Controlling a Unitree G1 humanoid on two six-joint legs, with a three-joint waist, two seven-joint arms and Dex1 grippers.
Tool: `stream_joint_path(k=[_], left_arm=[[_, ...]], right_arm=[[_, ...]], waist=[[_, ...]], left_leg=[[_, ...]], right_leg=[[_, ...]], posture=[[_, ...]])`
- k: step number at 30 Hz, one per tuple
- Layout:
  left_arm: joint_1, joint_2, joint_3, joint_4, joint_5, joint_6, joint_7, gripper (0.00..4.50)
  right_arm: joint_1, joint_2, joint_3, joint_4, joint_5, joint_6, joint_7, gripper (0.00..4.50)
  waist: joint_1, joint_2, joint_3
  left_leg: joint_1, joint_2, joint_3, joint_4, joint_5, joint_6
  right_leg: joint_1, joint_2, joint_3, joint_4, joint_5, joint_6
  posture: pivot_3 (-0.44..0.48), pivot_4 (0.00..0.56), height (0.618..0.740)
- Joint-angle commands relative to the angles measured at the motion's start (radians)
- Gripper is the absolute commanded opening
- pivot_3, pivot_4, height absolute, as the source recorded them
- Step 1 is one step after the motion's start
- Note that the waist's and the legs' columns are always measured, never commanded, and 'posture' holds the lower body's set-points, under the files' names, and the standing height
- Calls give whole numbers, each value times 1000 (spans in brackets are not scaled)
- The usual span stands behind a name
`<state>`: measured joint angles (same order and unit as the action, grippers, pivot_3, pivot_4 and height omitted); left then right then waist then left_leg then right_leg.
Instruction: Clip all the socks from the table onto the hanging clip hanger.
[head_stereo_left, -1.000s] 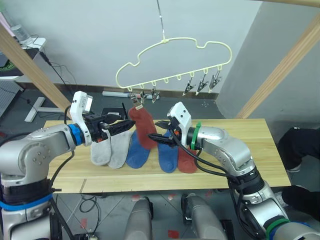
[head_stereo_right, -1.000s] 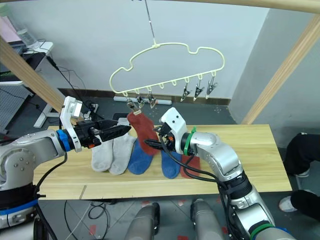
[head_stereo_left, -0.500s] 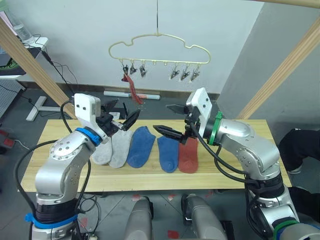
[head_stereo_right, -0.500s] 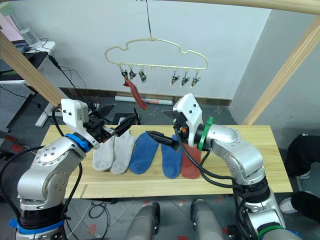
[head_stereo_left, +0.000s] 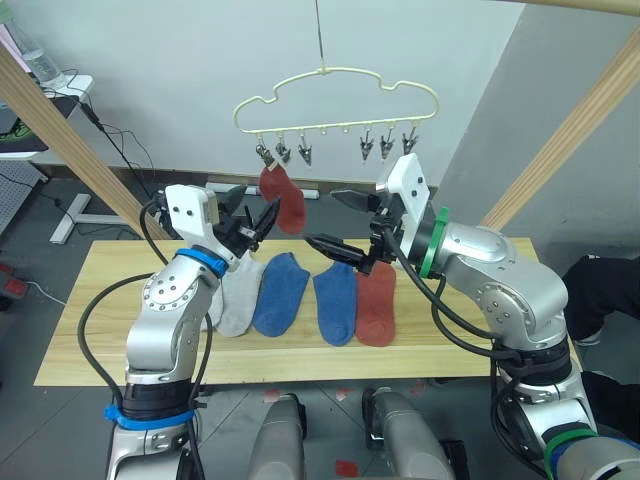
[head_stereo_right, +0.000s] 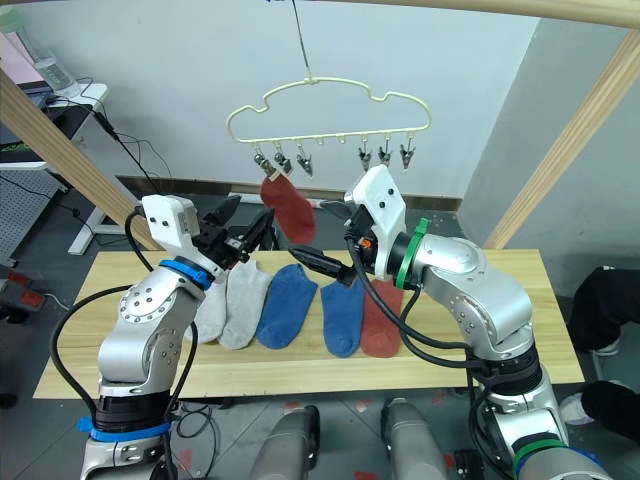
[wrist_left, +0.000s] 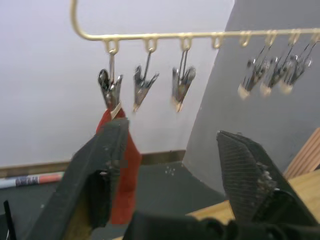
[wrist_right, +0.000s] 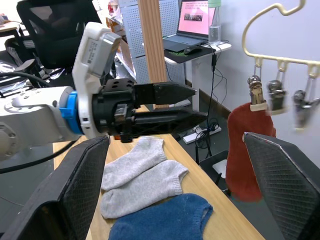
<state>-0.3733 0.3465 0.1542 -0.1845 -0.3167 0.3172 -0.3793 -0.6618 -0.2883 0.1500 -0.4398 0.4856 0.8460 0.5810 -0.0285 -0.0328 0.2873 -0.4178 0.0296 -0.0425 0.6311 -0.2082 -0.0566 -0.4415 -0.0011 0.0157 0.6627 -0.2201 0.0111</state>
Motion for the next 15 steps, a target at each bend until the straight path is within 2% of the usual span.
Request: stream_joint_path(k=[1,4,5,8,9,10,13,14,15], left_arm=[[-46,-3,-9,54,31,-47,8,1908],[-84,-13,-1,103,33,-71,12,1908],[-90,-16,3,109,35,-77,17,1908],[-86,-30,3,140,47,-109,31,1908],[-83,-30,5,142,46,-107,35,1908],[-80,-28,8,140,43,-103,37,1908],[-101,-30,2,206,52,-150,19,1908],[-107,-33,7,221,49,-153,22,1908],[-110,-35,11,227,46,-152,25,1908]], right_arm=[[-31,11,-6,-8,0,-22,-19,4500],[-49,23,-15,18,3,-22,-33,4500],[-53,20,-16,18,4,-22,-32,4500],[-45,20,-26,40,8,-36,-24,4500],[-49,11,-11,43,-18,-58,-25,4500],[-55,6,2,42,-37,-72,-28,4500],[-77,28,6,53,-34,-63,-40,4500],[-77,35,5,50,-29,-56,-46,4500],[-77,38,5,47,-28,-52,-51,4500]], waist=[[0,0,0],[0,0,0],[0,0,0],[0,-1,-1],[0,-1,-1],[0,-1,-1],[-2,-1,0],[-2,-1,-1],[-2,-1,-2]], left_leg=[[0,0,0,0,0,0],[0,0,0,0,0,0],[0,0,0,0,0,0],[-1,0,0,0,0,0],[-1,0,0,0,0,0],[-1,0,0,0,0,0],[-1,0,0,0,0,0],[-1,0,0,0,0,0],[0,0,0,0,0,0]], right_leg=[[0,0,0,0,0,0],[0,0,0,0,0,0],[0,0,0,0,0,0],[0,0,0,-1,0,0],[0,0,0,-1,0,0],[0,0,0,-1,0,0],[0,0,0,-1,0,0],[0,0,0,0,0,0],[0,0,0,0,0,0]], posture=[[3,272,740],[6,268,740],[-2,243,740],[-13,260,740],[9,261,740],[-10,242,740],[-20,268,740],[-28,239,740],[-28,239,740]])
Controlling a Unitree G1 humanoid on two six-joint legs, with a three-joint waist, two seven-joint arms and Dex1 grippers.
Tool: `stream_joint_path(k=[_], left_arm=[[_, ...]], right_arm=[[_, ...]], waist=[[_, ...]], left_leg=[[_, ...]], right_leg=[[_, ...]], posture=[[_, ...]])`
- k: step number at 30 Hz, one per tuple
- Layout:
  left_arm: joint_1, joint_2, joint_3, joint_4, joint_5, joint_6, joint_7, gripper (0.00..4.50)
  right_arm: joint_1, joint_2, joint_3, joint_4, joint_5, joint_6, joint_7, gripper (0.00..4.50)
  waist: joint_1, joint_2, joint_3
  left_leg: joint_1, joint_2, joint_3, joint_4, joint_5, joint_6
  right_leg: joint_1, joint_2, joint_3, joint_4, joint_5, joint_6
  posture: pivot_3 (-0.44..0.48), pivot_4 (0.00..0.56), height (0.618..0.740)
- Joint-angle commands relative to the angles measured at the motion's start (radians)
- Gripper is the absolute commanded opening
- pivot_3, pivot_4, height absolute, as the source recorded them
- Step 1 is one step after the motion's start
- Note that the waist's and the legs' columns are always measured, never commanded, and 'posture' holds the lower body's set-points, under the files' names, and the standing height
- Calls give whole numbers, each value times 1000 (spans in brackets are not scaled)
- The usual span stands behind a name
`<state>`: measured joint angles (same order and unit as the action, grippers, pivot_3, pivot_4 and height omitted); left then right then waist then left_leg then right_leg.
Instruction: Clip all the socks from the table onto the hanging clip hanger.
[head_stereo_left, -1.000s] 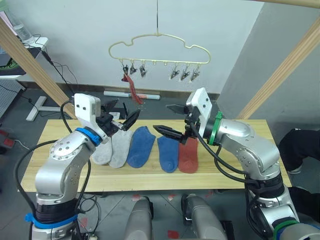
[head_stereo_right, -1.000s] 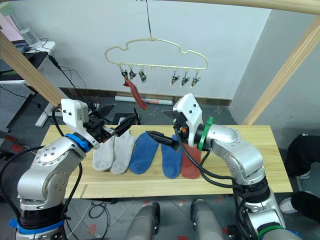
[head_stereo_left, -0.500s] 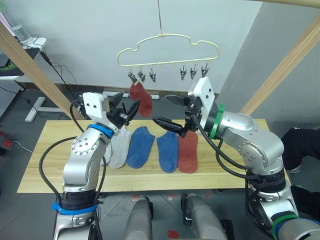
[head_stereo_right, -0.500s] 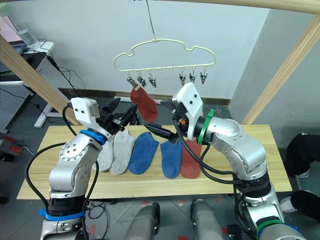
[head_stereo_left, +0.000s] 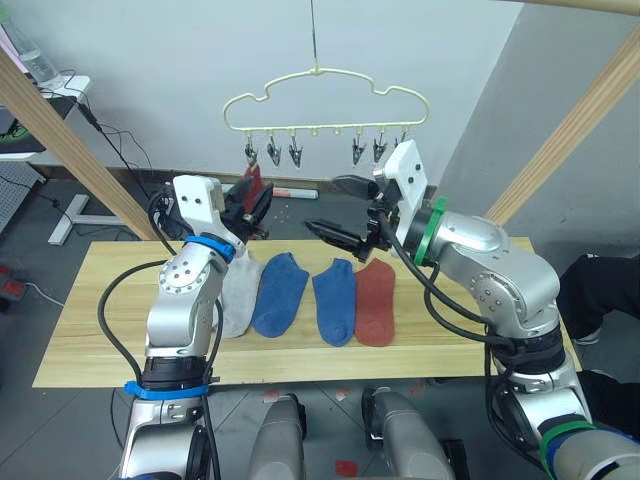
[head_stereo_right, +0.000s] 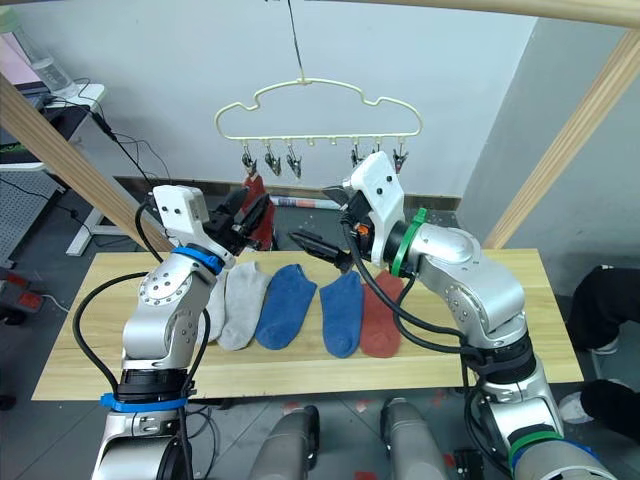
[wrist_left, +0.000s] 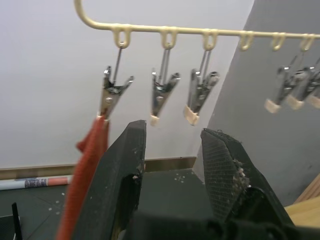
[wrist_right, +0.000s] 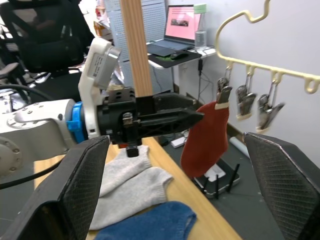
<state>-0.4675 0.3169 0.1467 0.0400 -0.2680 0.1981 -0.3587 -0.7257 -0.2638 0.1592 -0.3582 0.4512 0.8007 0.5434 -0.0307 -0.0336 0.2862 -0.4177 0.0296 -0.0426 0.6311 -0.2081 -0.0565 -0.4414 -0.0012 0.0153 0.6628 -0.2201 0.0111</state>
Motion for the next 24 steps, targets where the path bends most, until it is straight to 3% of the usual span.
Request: stream_joint_path(k=[1,8,13,19,24], left_arm=[[-33,-7,18,28,-2,-41,5,1908],[-83,-11,9,115,2,-111,-21,1908],[-125,-22,1,169,8,-130,-16,3076],[-135,-45,-14,170,11,-141,-23,3076],[-149,-49,-12,188,14,-142,-16,1564]], right_arm=[[-23,20,-3,-23,-2,-11,-23,4500],[-42,27,-6,0,-33,-20,-57,4500],[-40,24,-1,-8,-36,-14,-52,4500],[-45,16,0,-1,-44,-18,-47,4500],[-46,13,-3,-5,-44,-15,-49,4500]], waist=[[0,0,0],[-1,0,0],[-1,0,0],[-2,0,0],[-2,0,0]], left_leg=[[0,0,0,0,0,0],[-1,0,0,0,0,0],[-1,0,-1,0,0,0],[-1,0,-1,1,0,0],[-1,0,-1,1,0,0]], right_leg=[[0,0,0,0,0,0],[0,0,0,0,0,0],[0,0,-1,0,0,0],[0,0,-1,0,0,0],[0,0,-1,0,0,0]], posture=[[-26,260,740],[-38,254,740],[-45,245,740],[-53,244,740],[-59,242,740]])
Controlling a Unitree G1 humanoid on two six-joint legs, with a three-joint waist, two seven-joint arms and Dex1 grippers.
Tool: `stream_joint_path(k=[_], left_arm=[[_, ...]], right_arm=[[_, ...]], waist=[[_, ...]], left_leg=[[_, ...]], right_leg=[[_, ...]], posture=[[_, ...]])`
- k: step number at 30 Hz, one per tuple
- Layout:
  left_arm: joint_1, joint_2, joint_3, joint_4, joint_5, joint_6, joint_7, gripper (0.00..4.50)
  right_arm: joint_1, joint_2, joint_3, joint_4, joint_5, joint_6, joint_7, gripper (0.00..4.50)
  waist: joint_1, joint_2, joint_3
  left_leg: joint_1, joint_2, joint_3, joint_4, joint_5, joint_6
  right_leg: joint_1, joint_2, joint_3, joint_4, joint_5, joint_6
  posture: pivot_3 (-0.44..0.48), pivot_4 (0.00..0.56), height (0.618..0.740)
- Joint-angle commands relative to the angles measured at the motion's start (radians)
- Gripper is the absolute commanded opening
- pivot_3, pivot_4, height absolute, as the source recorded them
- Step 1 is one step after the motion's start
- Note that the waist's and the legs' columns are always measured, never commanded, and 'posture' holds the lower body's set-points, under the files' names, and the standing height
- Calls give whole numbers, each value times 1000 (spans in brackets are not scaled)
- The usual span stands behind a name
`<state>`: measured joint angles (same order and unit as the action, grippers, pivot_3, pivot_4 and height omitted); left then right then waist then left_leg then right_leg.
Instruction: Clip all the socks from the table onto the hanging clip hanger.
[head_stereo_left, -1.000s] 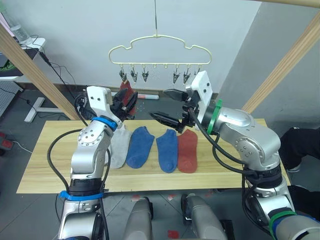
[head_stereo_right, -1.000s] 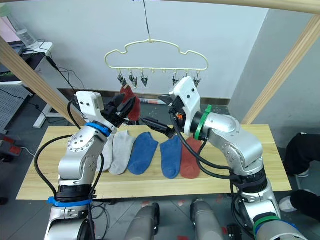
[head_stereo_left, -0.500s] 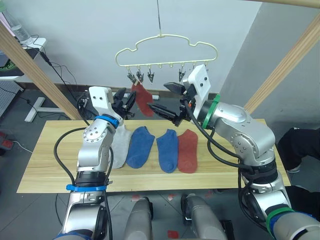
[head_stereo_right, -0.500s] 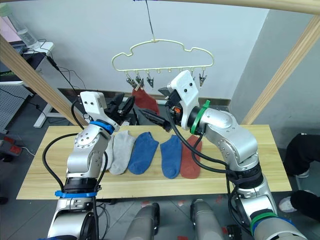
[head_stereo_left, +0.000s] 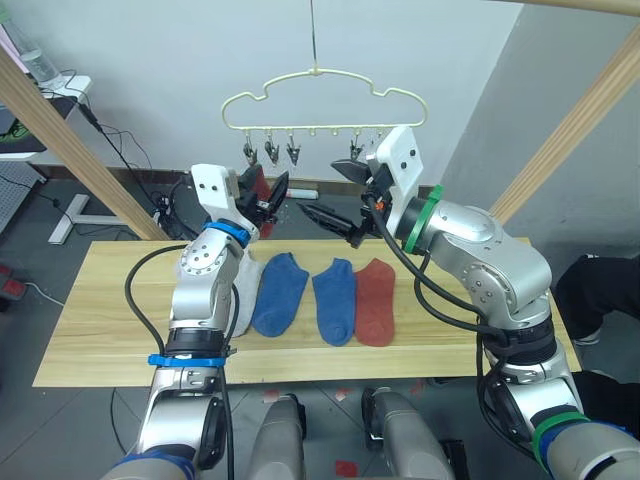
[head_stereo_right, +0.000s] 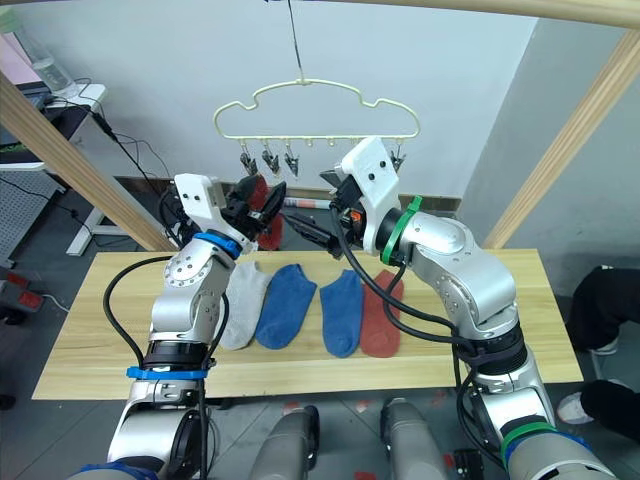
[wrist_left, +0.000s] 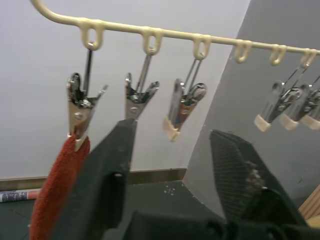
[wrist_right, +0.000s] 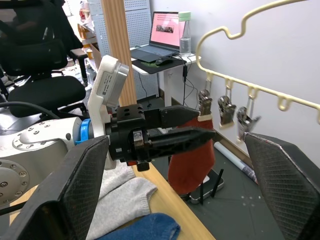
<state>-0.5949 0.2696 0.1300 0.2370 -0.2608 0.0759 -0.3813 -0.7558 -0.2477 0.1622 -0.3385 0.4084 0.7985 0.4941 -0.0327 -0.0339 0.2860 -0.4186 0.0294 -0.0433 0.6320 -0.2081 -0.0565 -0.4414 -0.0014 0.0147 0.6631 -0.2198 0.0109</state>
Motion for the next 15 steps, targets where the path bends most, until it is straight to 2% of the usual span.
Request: stream_joint_path(k=[1,15], left_arm=[[-29,-2,6,1,10,-22,11,1244],[-87,-5,6,95,33,-71,32,1244]], right_arm=[[-15,-3,-6,-26,-1,-11,-1,4500],[-33,0,-6,-20,-3,-16,0,4500]], waist=[[0,0,0],[-1,0,0]], left_leg=[[0,0,0,0,0,0],[0,0,0,0,0,0]], right_leg=[[0,0,0,0,0,0],[0,0,0,0,0,0]], posture=[[-61,239,740],[-63,239,740]])
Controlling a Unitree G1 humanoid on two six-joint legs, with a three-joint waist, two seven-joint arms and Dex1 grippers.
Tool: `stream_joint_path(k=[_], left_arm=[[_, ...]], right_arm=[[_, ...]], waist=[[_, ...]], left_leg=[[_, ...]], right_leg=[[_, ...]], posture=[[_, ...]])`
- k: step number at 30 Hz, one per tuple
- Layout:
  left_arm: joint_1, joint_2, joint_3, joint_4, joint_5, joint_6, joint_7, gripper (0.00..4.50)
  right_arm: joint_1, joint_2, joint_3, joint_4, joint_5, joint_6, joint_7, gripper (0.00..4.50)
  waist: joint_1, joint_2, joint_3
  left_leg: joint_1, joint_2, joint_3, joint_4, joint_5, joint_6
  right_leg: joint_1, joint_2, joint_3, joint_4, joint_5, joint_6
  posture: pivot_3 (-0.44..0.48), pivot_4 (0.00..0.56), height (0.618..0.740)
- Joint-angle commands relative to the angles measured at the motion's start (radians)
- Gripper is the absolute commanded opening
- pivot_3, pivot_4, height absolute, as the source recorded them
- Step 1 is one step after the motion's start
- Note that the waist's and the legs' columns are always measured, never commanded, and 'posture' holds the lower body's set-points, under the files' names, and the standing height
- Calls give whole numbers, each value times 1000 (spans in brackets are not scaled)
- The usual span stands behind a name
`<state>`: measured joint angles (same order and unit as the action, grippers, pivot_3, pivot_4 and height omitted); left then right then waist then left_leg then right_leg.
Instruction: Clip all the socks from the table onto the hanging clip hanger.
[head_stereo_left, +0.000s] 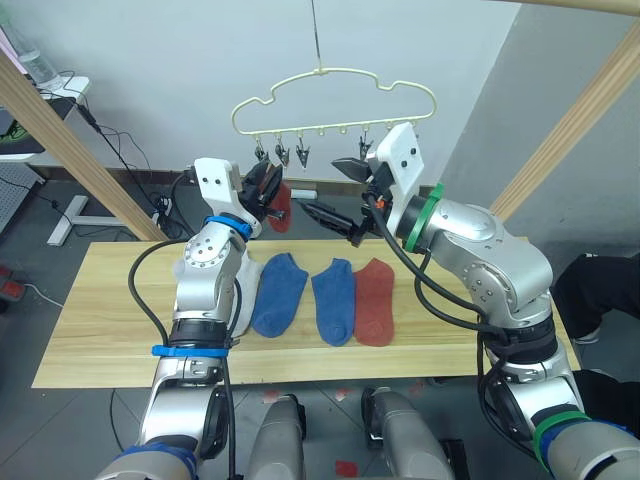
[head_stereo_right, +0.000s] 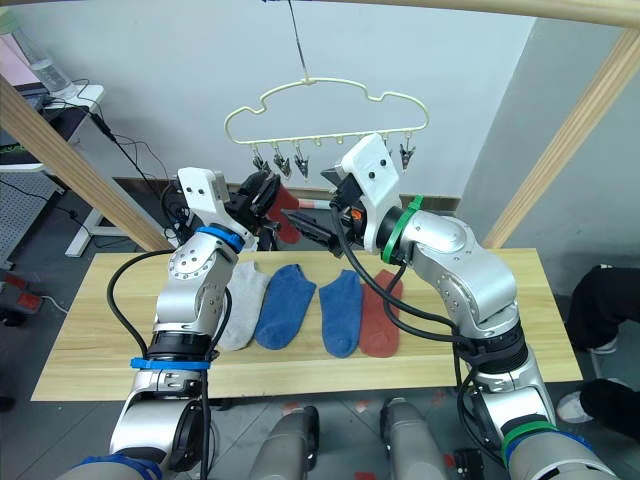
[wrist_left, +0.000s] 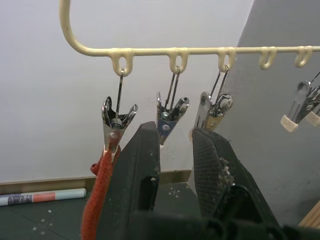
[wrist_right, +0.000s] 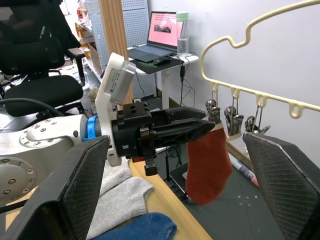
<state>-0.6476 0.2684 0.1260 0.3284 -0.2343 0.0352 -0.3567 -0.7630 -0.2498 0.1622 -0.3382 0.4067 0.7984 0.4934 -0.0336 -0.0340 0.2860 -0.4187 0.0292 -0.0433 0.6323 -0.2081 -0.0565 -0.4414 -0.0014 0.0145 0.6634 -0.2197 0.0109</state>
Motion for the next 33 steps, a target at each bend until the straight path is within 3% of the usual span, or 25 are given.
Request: stream_joint_path(k=[1,33], left_arm=[[-38,-5,10,11,7,-34,7,1244],[-155,-18,19,245,24,-160,22,1244]], right_arm=[[-27,3,-6,-22,0,-14,0,4500],[-40,8,-11,-25,6,-2,-5,4500]], waist=[[0,0,0],[-1,0,0]], left_leg=[[0,0,0,0,0,0],[0,0,0,1,0,0]], right_leg=[[0,0,0,0,0,0],[0,0,0,0,0,0]], posture=[[-65,241,740],[-69,253,740]])
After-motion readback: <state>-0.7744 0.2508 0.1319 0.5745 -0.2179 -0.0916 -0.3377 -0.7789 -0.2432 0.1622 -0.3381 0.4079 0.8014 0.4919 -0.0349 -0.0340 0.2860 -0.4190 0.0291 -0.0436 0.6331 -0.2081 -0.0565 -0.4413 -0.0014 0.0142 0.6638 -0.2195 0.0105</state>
